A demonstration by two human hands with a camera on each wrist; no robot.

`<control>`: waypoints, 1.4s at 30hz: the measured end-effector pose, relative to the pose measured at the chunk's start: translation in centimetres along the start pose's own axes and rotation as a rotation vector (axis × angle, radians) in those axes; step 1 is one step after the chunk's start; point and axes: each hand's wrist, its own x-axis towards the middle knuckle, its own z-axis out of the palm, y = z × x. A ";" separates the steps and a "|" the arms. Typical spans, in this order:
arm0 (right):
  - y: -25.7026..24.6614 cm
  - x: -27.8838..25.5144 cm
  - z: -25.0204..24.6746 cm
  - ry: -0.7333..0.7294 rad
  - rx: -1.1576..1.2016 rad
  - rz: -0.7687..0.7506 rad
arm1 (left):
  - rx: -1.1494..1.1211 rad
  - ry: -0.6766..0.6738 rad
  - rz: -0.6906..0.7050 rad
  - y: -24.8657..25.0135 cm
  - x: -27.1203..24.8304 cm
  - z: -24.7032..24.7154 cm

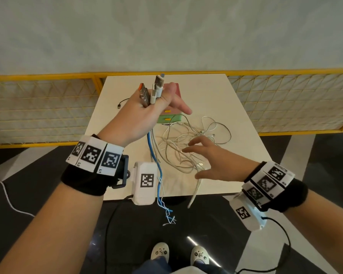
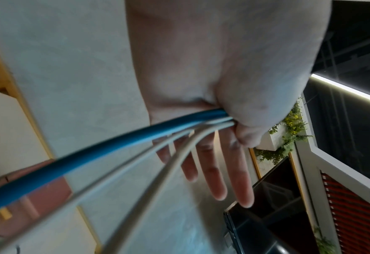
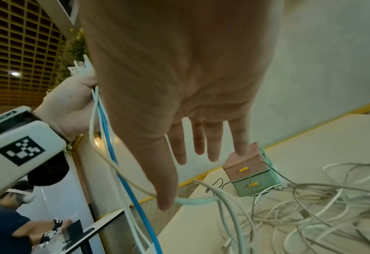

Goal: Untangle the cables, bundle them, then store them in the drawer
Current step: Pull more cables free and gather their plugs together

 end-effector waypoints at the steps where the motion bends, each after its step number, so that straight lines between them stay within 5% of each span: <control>1: -0.1 0.1 0.2 -0.001 -0.003 -0.007 | -0.003 -0.019 0.015 0.3 0.0 0.2; 6: -0.7 1.0 3.2 -0.170 -0.147 0.105 | -0.066 -0.088 0.092 2.3 -0.4 0.5; 10: -0.7 1.3 3.6 -0.140 -0.107 0.104 | -0.098 -0.078 0.118 2.8 -0.7 -0.3; 16: -2.4 0.4 2.7 -0.233 0.451 -0.039 | -0.186 0.013 0.076 1.9 -0.8 -0.9; 21: 0.2 0.6 4.1 -0.095 0.091 -0.047 | -0.226 -0.031 0.068 2.1 -1.3 -0.2; 36: 3.9 -0.4 9.5 -0.313 0.063 0.143 | -0.411 0.038 0.076 3.0 -1.0 -0.8; 42: 4.5 -0.4 11.2 -0.395 -0.130 0.315 | -0.414 0.075 0.045 2.5 -0.8 -0.7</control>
